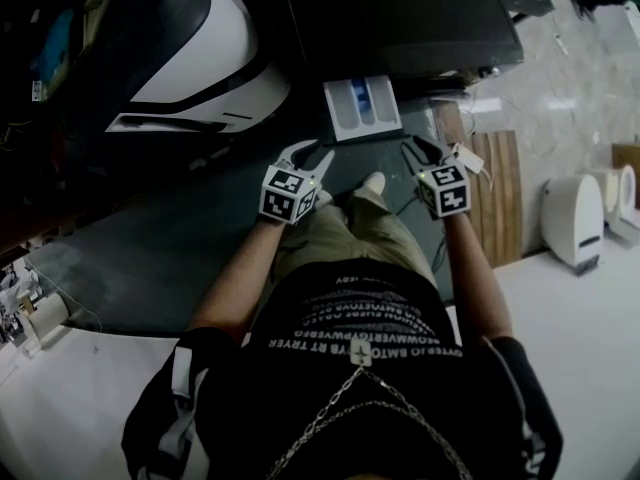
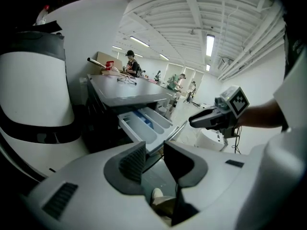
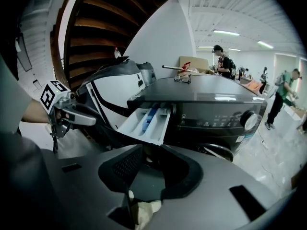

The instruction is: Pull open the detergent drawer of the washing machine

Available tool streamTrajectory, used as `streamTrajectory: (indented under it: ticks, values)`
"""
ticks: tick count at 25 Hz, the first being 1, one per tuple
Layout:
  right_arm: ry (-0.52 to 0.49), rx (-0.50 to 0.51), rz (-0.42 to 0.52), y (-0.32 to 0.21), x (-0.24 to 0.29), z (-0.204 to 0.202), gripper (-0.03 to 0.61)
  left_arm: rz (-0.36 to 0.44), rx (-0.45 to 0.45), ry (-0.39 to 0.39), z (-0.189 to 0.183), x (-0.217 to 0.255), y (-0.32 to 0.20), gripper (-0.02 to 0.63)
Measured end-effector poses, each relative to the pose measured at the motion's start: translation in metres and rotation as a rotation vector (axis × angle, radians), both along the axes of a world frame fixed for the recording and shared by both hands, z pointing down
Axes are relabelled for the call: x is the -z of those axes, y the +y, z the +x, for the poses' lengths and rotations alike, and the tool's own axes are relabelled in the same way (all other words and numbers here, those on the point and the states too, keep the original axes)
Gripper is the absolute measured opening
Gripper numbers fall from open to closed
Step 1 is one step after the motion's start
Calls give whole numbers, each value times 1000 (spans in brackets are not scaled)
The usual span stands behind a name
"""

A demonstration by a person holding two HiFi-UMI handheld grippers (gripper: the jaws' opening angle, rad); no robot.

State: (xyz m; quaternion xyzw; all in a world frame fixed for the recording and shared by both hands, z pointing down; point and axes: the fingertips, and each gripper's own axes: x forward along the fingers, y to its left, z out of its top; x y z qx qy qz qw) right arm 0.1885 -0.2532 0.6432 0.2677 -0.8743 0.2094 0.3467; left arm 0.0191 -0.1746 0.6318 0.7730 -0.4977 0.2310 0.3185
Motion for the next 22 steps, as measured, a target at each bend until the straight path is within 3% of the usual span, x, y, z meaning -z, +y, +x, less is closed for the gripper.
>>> streamTrajectory:
  ticks: [2, 6, 15, 22]
  values:
    - [-15, 6, 42, 1, 14, -2, 99, 50, 24, 2, -4, 14, -6, 110]
    - [-77, 14, 130, -1, 53, -13, 5, 188, 68, 19, -9, 57, -21, 20]
    - [-242, 15, 325, -13, 166, -50, 2, 428, 112, -16, -21, 164, -43, 3]
    - [-294, 48, 394, -6, 227, -62, 2, 531, 108, -74, -32, 231, -43, 3]
